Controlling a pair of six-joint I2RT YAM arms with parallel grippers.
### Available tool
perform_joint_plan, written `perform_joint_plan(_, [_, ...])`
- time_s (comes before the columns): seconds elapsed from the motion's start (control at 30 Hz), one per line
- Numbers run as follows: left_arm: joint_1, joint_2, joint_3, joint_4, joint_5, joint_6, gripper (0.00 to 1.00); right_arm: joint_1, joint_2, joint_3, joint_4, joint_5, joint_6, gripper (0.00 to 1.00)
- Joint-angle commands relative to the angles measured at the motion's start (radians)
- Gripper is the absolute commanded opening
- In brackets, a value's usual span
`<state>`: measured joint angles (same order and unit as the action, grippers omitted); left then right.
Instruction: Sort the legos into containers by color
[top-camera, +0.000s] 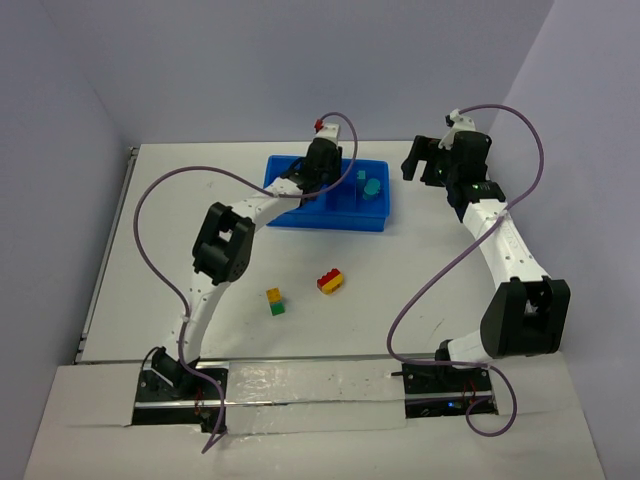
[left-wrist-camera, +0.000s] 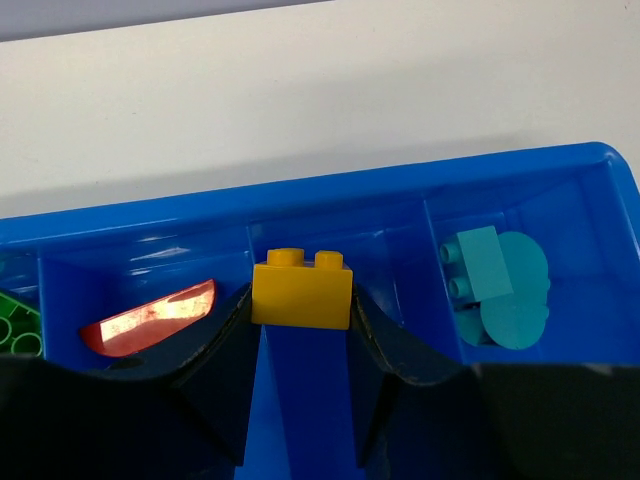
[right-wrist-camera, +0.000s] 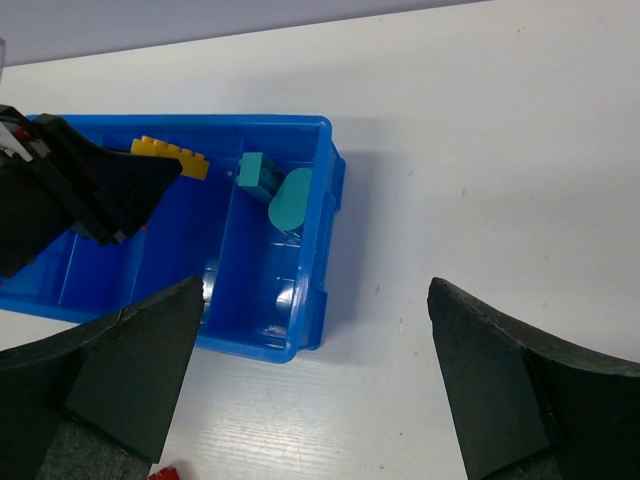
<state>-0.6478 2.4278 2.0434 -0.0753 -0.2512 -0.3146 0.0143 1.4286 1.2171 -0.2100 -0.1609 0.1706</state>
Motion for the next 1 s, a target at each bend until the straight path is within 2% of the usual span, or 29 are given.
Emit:
perform_joint_plan(0.0, [-0.017, 0.018, 0.080, 0.020, -0.027, -0.015, 0.24, -0.007, 0.009, 0.022, 0.021, -0.023, 0.017, 1.00])
perform_joint_plan(0.1, [-0.026, 0.036, 0.099, 0.021, -0.033, -0.012, 0.31, -0.007, 0.023, 0.027, 0.018, -0.033, 0.023, 1.00])
perform_joint_plan(0.2, [-0.030, 0.038, 0.109, 0.028, -0.042, -0.005, 0.44, -0.007, 0.026, 0.024, 0.016, -0.042, 0.019, 1.00])
perform_joint_plan(0.47, [-0.031, 0.029, 0.137, 0.029, -0.073, 0.037, 0.63, -0.007, -0.005, -0.003, 0.026, -0.052, 0.005, 1.00])
perform_joint_plan(0.53, [-0.030, 0.019, 0.152, 0.026, -0.088, 0.052, 0.71, -0.007, -0.020, -0.004, 0.020, -0.054, -0.002, 1.00])
perform_joint_plan(0.67, [-0.026, -0.029, 0.174, -0.008, -0.085, 0.084, 0.73, -0.007, -0.049, -0.009, 0.007, -0.060, -0.019, 1.00])
perform_joint_plan(0.77, [-0.005, -0.154, 0.136, -0.045, -0.003, 0.127, 0.75, -0.007, -0.077, -0.023, 0.004, -0.073, -0.040, 1.00])
perform_joint_plan(0.9, [0.051, -0.390, -0.096, -0.119, 0.393, 0.331, 0.79, -0.007, -0.114, -0.042, -0.024, -0.101, -0.077, 1.00])
perform_joint_plan(0.97, [0.124, -0.582, -0.246, -0.180, 0.625, 0.429, 0.88, -0.007, -0.132, -0.057, -0.038, -0.115, -0.098, 1.00])
